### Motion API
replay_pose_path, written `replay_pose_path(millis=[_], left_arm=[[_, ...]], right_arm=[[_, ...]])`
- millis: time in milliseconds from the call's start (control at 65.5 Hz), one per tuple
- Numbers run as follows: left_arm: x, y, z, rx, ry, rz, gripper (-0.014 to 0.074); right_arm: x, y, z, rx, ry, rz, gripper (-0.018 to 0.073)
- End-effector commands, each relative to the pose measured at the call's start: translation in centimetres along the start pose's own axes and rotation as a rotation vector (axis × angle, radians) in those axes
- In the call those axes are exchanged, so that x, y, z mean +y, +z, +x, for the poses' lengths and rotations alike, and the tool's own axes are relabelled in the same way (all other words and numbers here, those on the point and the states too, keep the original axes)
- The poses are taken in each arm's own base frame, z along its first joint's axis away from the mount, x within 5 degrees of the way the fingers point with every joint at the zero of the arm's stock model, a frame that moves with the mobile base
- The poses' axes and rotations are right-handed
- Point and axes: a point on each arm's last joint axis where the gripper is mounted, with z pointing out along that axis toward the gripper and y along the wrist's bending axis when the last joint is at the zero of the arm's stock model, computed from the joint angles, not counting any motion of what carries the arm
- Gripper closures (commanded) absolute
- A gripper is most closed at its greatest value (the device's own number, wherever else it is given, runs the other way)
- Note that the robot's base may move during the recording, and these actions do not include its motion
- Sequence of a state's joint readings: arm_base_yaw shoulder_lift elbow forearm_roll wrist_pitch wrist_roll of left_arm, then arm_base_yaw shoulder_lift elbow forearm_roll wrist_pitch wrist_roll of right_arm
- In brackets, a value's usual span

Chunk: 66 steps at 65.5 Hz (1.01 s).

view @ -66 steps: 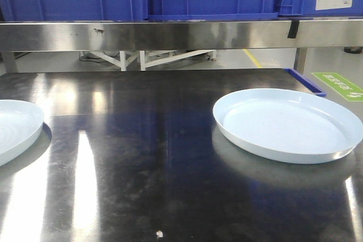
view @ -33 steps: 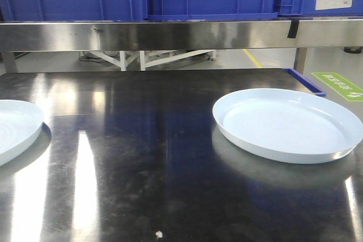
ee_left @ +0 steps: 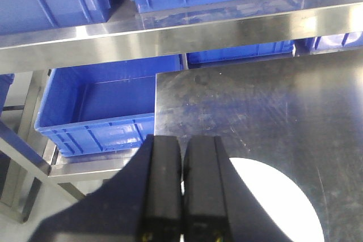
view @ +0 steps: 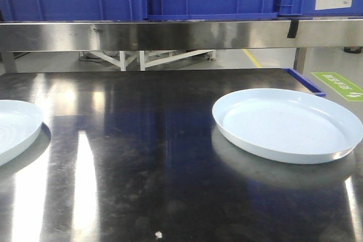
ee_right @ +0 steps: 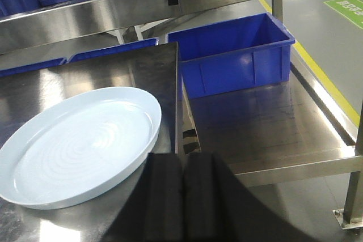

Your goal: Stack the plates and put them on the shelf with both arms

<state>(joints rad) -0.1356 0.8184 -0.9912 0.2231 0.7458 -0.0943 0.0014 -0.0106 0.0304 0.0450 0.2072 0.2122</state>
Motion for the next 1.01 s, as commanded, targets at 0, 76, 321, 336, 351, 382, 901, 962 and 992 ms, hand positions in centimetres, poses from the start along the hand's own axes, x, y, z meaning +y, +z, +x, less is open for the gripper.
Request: replay_pose_path(millis=[0,76,321,336,351,382,901,962,992], left_arm=[[0.0,-0.7,-1.5,-0.114,-0.005,0.011,0.051],[-0.1,-0.7,-1.5,-0.113,-0.017,0.021,0.051],[-0.3,-0.7,-1.5,-0.117,-0.039,0.041,0.051],[-0.3,-0.7,-1.5,-0.117,-0.039,0.041,0.051],[-0.3,-0.7,-1.5,-0.117,-0.039,0.041,0.051],[-0.3,-0.7,-1.5,-0.117,-0.039,0.041,0.051],[-0.3,-0.7,-1.5,-0.117,-0.04,0.042,0.051],[-0.3,-0.7,-1.5,-0.115,-0.04,0.042,0.051],[-0.3,-0.7,-1.5,-0.114,-0.04,0.042,0.051]], right_arm=[[0.2,-0.2,-0.9,-0.11,-0.005,-0.021,0.0528],[0.2,-0.2,-0.9,-0.11,-0.005,-0.021,0.0528],[0.2,-0.2,-0.9,-0.11,-0.006,-0.021,0.0528],[0.2,-0.2,-0.9,-0.11,-0.006,-0.021,0.0528],[0.2,-0.2,-0.9,-0.11,-0.006,-0.021,0.0528],[0.2,-0.2,-0.9,-0.11,-0.006,-0.021,0.0528],[1.9,-2.0,-7.7,-0.328,-0.048,-0.066,0.0528],[2.4,-2.0,-9.3,-0.225,-0.048,-0.043,0.0528],[2.6,-1.9,-10.1,-0.163,-0.049,-0.029,0.0528]])
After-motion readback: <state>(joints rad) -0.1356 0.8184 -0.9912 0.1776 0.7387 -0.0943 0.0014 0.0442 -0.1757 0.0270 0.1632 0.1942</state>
